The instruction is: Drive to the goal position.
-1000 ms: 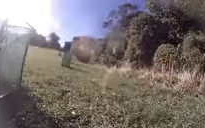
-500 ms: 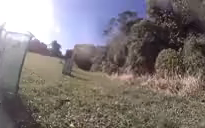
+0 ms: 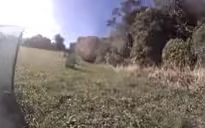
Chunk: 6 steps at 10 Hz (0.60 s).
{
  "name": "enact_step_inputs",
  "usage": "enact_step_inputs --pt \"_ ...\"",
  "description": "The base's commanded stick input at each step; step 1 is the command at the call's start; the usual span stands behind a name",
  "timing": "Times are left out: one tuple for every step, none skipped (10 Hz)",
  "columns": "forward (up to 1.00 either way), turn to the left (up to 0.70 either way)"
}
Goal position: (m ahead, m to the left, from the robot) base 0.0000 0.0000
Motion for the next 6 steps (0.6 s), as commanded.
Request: enact_step_inputs --pt "0.50 0.00" --pt "0.50 0.00" --pt "0.50 0.00" --pt "0.50 0.00" --pt "0.50 0.00" --pt "0.50 0.00"
